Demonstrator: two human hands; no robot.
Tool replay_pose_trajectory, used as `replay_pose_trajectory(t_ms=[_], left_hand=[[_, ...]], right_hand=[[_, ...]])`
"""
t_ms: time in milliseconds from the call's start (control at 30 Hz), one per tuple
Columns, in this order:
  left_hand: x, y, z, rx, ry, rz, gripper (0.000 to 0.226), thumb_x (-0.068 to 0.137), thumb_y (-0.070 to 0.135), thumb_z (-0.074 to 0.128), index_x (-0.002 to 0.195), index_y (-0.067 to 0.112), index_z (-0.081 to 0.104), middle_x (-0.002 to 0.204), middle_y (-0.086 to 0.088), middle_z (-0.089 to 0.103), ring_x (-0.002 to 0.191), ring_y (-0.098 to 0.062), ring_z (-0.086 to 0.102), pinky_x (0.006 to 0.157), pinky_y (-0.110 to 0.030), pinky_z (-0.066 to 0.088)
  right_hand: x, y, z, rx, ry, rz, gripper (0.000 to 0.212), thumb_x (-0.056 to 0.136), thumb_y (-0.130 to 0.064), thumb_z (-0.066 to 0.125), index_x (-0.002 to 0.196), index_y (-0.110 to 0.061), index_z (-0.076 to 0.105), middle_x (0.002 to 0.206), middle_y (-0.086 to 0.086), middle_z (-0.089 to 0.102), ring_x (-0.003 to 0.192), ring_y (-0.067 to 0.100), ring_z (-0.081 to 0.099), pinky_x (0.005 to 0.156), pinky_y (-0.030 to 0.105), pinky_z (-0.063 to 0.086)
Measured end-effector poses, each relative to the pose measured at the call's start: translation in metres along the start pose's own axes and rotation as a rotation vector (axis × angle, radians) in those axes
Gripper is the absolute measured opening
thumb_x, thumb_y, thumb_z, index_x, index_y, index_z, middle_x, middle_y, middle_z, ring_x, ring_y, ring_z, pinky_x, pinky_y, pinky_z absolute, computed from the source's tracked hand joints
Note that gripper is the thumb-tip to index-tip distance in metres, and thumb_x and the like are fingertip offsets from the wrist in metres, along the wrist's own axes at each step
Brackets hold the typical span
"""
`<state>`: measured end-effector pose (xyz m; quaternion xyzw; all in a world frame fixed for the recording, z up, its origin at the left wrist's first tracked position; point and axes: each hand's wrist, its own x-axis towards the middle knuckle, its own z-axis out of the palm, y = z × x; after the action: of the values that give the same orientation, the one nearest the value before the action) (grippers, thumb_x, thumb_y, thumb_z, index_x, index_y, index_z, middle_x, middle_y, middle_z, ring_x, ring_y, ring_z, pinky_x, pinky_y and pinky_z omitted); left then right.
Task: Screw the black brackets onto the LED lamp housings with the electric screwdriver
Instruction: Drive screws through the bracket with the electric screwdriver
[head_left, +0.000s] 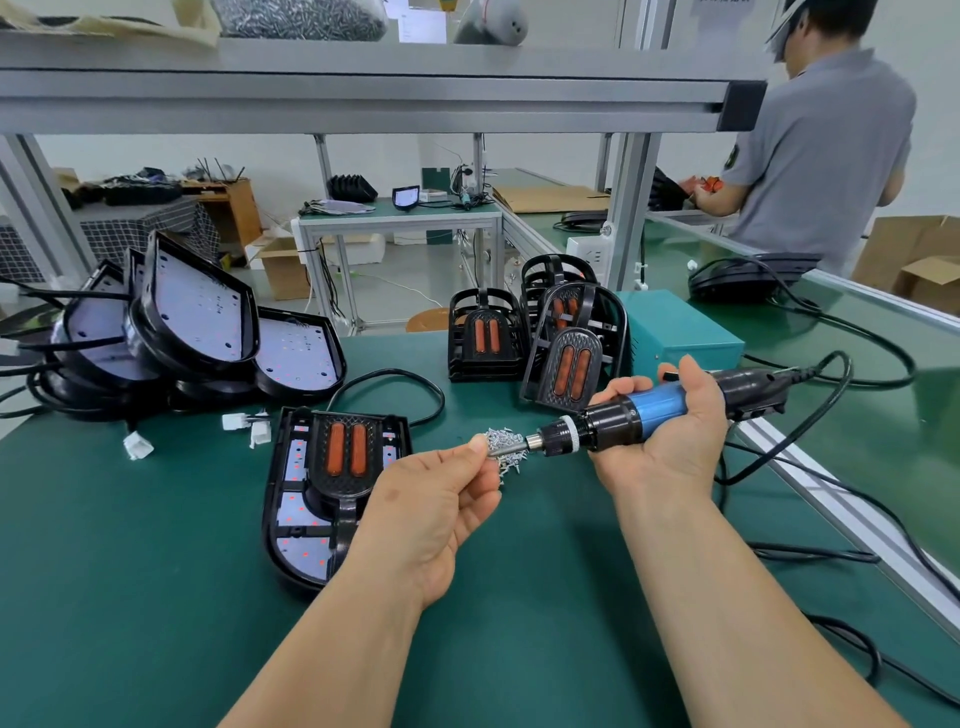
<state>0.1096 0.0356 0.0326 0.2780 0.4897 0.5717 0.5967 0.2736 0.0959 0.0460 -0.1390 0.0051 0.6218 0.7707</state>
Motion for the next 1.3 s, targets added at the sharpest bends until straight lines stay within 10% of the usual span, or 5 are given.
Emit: replay_pose_trajectory(t_ms=[500, 733, 933, 1033, 1300], left_hand=[[-0.003, -0.014, 0.018, -0.063, 0.034, 0.051, 0.020, 0.087, 0.023, 0.071, 0.080, 0.005, 0.067, 0.062, 0.000, 0.069, 0.056, -0.003, 0.065, 0.055, -0.016, 0.054], [-0.032, 0.010, 0.012, 0.446, -0.084, 0.082, 0.083, 0.050, 0.054, 0.076, 0.124, 0.020, 0.056, 0.101, 0.003, 0.070, 0.088, -0.007, 0.068, 0.079, -0.026, 0.056], [-0.008, 0.107, -0.081, 0.699, 0.375, 0.463, 0.022, 0.080, 0.046, 0.076, 0.089, 0.027, 0.067, 0.102, 0.001, 0.072, 0.088, -0.015, 0.064, 0.081, -0.034, 0.049], [0.011, 0.099, -0.119, 0.816, 0.366, 0.230, 0.031, 0.089, 0.048, 0.066, 0.096, 0.018, 0.069, 0.115, -0.012, 0.069, 0.106, -0.028, 0.062, 0.100, -0.046, 0.047], [0.017, 0.046, -0.116, 0.286, 0.061, -0.130, 0.031, 0.096, 0.029, 0.057, 0.099, 0.007, 0.079, 0.102, -0.015, 0.076, 0.083, -0.026, 0.076, 0.066, -0.035, 0.059]], right_hand=[[-0.002, 0.000, 0.002, -0.004, 0.016, -0.036, 0.021, 0.083, -0.026, 0.071, 0.079, -0.016, 0.052, 0.057, 0.000, 0.055, 0.047, 0.016, 0.055, 0.060, 0.023, 0.049], [0.001, -0.002, 0.000, 0.030, 0.053, -0.019, 0.021, 0.084, -0.027, 0.070, 0.077, -0.017, 0.052, 0.056, 0.001, 0.055, 0.045, 0.017, 0.055, 0.057, 0.024, 0.050], [0.003, -0.003, -0.001, 0.043, 0.082, -0.031, 0.022, 0.083, -0.026, 0.071, 0.077, -0.017, 0.052, 0.054, 0.000, 0.055, 0.044, 0.017, 0.055, 0.058, 0.023, 0.051], [0.002, -0.001, -0.001, 0.032, 0.077, -0.017, 0.021, 0.083, -0.026, 0.070, 0.078, -0.017, 0.053, 0.054, 0.000, 0.055, 0.045, 0.017, 0.055, 0.061, 0.023, 0.051], [-0.006, 0.011, -0.001, -0.051, 0.049, -0.018, 0.022, 0.083, -0.026, 0.071, 0.081, -0.015, 0.051, 0.054, 0.000, 0.054, 0.045, 0.015, 0.055, 0.057, 0.022, 0.050]])
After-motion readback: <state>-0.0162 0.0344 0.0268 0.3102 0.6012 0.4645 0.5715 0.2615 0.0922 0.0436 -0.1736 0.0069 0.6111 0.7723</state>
